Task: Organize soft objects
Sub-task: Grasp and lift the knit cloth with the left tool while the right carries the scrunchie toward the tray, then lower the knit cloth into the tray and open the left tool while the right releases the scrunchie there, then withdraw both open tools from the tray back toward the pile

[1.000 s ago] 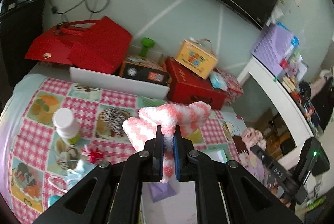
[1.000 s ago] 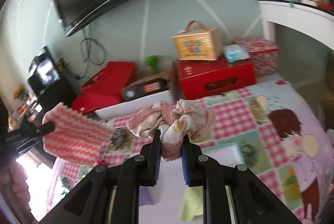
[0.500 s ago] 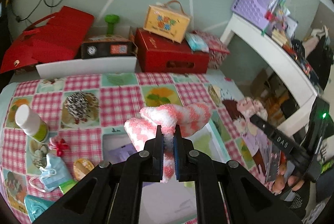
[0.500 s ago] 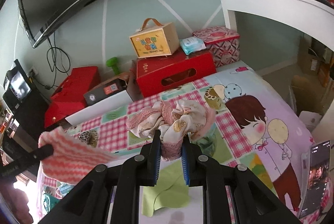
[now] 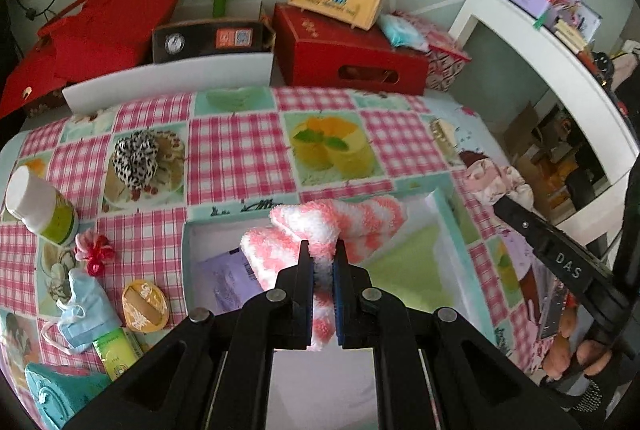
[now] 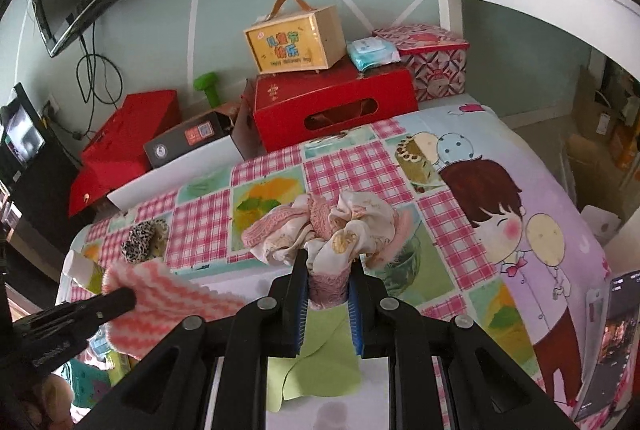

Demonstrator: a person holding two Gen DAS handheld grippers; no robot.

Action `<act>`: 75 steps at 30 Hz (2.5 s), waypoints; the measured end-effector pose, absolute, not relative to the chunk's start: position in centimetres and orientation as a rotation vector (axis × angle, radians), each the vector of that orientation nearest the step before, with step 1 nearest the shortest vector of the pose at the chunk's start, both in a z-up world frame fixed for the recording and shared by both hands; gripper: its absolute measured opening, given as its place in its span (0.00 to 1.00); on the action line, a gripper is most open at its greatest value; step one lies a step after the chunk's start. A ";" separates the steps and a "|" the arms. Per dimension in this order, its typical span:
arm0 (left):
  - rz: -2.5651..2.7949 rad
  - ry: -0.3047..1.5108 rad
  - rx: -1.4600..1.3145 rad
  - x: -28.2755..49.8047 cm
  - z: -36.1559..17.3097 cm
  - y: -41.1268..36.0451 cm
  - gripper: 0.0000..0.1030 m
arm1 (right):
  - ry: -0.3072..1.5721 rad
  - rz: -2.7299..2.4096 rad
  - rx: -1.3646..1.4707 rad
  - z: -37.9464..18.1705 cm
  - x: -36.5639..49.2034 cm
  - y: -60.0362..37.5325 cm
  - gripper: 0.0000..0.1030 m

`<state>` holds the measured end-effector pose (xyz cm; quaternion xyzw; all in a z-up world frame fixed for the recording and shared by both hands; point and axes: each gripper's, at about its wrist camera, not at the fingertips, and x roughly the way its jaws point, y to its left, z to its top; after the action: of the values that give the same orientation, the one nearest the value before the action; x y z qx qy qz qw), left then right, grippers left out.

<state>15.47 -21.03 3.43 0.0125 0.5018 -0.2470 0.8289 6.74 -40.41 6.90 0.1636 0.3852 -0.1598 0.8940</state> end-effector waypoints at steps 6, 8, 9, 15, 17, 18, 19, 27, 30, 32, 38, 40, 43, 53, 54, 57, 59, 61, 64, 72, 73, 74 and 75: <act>-0.484 1.143 0.047 16.3 0.5 -21.3 0.07 | 0.908 -0.334 0.336 4.4 8.1 -40.1 0.21; -0.472 1.171 0.052 16.4 -0.4 -21.4 0.07 | 0.937 -0.331 0.326 3.8 8.4 -39.9 0.21; -0.469 1.182 0.053 16.5 -0.7 -21.4 0.07 | 0.945 -0.330 0.325 3.5 8.5 -39.9 0.21; -0.460 1.218 0.076 16.3 -1.7 -21.7 0.08 | 1.005 -0.341 0.320 2.4 8.8 -39.8 0.21; -0.463 1.222 0.085 16.2 -1.7 -21.9 0.12 | 1.017 -0.341 0.321 2.3 8.9 -39.8 0.21; -0.461 1.227 0.085 16.2 -1.8 -21.9 0.16 | 1.031 -0.342 0.322 2.1 8.9 -39.8 0.21; -0.458 1.232 0.087 16.2 -1.7 -21.8 0.22 | 1.043 -0.347 0.320 1.9 9.0 -39.8 0.21; -0.445 1.237 0.088 16.2 -1.1 -21.3 0.44 | 1.133 -0.371 0.312 0.1 9.2 -39.7 0.31; -0.445 1.230 0.084 16.2 -0.7 -21.1 0.47 | 1.140 -0.387 0.312 0.0 9.2 -39.7 0.51; -0.444 1.222 0.081 16.2 -0.3 -20.9 0.51 | 1.136 -0.390 0.317 0.2 9.1 -39.8 0.56; -0.424 1.211 0.056 16.6 0.3 -20.1 0.57 | 1.133 -0.398 0.336 0.4 9.1 -39.9 0.71; -0.417 1.210 0.053 16.7 0.3 -19.9 0.57 | 1.134 -0.401 0.331 0.4 9.1 -39.8 0.75; -0.407 1.207 0.047 16.8 0.2 -19.5 0.57 | 1.129 -0.395 0.327 0.6 9.1 -39.6 0.77; -0.367 1.190 0.031 17.4 0.2 -18.5 0.70 | 1.126 -0.402 0.307 0.9 9.2 -39.6 0.84; -0.362 1.189 0.029 17.5 0.1 -18.4 0.74 | 1.126 -0.405 0.303 0.9 9.2 -39.6 0.85; -0.348 1.175 0.024 17.7 0.0 -18.1 0.85 | 1.122 -0.405 0.290 1.0 9.3 -39.5 0.90; -0.334 1.163 0.017 17.9 0.0 -17.8 0.90 | 1.108 -0.404 0.278 1.2 9.3 -39.5 1.00; -0.325 1.159 0.014 18.0 -0.1 -17.5 0.93 | 1.095 -0.405 0.268 1.4 9.3 -39.4 1.00; -0.311 1.165 0.007 18.3 -0.3 -17.1 0.93 | 1.099 -0.413 0.274 1.4 9.3 -39.5 1.00; -0.298 1.172 -0.032 18.7 -0.3 -16.1 0.93 | 1.101 -0.428 0.272 1.3 9.3 -39.6 1.00; -0.294 1.170 -0.039 18.7 -0.3 -15.9 0.93 | 1.101 -0.429 0.271 1.3 9.2 -39.6 1.00; -0.290 1.166 -0.049 18.8 -0.1 -15.7 0.93 | 1.100 -0.431 0.270 1.4 9.2 -39.6 1.00; -0.288 1.162 -0.054 18.8 -0.1 -15.5 0.93 | 1.099 -0.434 0.269 1.4 9.2 -39.5 1.00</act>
<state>18.81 -15.50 -0.05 -0.0254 0.5470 -0.1356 0.8257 9.23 -39.55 1.41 0.1262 0.5164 -0.2039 0.8221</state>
